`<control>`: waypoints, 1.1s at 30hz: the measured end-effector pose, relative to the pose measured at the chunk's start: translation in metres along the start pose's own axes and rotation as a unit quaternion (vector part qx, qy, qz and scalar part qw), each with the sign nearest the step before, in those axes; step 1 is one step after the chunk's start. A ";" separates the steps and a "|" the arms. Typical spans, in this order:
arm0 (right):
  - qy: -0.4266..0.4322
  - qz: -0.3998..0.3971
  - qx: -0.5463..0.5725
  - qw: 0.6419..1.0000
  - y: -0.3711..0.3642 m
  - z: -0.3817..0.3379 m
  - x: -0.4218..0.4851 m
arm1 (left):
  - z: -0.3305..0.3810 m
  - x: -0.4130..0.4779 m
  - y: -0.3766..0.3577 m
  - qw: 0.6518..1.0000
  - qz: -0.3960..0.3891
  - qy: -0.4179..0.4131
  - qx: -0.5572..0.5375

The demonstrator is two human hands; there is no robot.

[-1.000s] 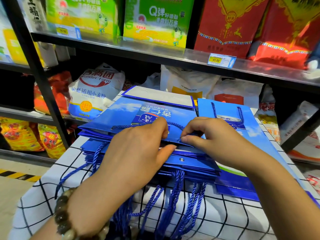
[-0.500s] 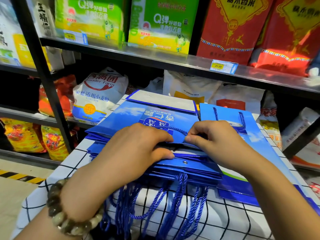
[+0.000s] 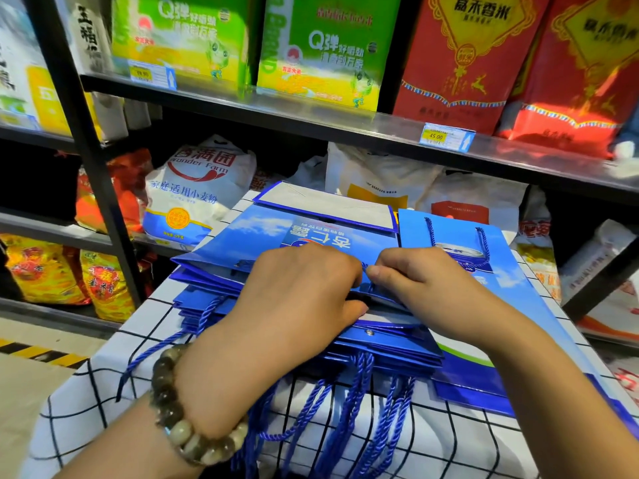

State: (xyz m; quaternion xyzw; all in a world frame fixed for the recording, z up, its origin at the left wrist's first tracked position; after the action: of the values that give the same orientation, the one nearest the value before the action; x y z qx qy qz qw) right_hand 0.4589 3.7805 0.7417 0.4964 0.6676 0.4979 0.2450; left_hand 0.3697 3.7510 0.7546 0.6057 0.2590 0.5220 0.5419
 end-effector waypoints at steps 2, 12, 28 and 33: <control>0.006 0.002 0.016 1.000 0.000 0.000 0.000 | 0.011 0.000 0.001 0.998 -0.001 -0.035 0.052; 0.013 0.015 0.052 0.998 0.004 0.008 -0.001 | 0.008 -0.003 -0.004 0.998 0.014 -0.050 0.022; 0.079 0.456 0.117 0.879 0.092 -0.010 -0.053 | -0.004 0.001 0.039 0.974 0.208 -0.064 -0.062; 0.108 0.217 0.209 0.947 0.048 -0.045 -0.009 | -0.021 -0.010 0.091 0.910 0.377 -0.008 -0.174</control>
State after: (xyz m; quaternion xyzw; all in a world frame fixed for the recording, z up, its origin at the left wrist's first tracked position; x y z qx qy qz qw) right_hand 0.4448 3.7539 0.8009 0.6127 0.6552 0.4389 -0.0523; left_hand 0.3250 3.7251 0.8325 0.5585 -0.0879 0.7194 0.4035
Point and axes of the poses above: each hand's wrist, its own x-axis towards the middle knuckle, its own y-axis out of the back of the hand, z = x × y, the point moved 10 cm from there along x, towards the middle knuckle, and after that the axes turned 1 degree about y, right-handed, at the moved point
